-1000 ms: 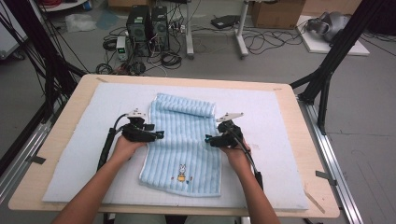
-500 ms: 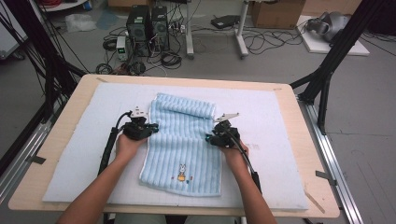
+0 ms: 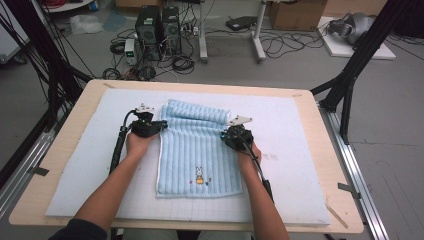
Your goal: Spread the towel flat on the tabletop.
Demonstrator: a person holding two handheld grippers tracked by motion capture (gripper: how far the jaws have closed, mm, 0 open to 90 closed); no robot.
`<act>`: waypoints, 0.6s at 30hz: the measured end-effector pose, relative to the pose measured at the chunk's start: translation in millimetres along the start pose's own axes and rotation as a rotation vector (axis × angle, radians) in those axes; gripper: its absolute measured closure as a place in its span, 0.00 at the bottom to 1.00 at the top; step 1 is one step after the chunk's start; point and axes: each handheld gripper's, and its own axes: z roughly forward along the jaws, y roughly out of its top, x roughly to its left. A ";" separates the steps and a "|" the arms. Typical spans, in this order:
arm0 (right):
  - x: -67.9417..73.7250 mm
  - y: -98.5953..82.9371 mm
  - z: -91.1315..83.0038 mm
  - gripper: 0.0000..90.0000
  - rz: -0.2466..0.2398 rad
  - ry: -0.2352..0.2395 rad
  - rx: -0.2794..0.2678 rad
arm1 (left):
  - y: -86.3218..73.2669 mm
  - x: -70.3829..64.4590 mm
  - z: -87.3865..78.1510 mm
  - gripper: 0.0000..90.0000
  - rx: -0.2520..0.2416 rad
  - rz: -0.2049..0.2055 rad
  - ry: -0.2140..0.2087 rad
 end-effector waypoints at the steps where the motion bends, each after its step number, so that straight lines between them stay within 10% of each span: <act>1: -0.5 0.2 1.1 0.90 0.009 -0.006 0.003 | 0.4 1.6 0.5 1.00 -0.003 0.001 0.018; 11: -8.6 -2.3 -21.1 0.56 0.096 0.001 -0.065 | -5.7 1.3 -13.0 0.52 -0.001 -0.027 -0.050; 18: -1.4 -7.1 -52.2 0.41 0.054 0.000 -0.082 | -16.8 -6.3 -38.6 0.45 -0.042 0.009 -0.100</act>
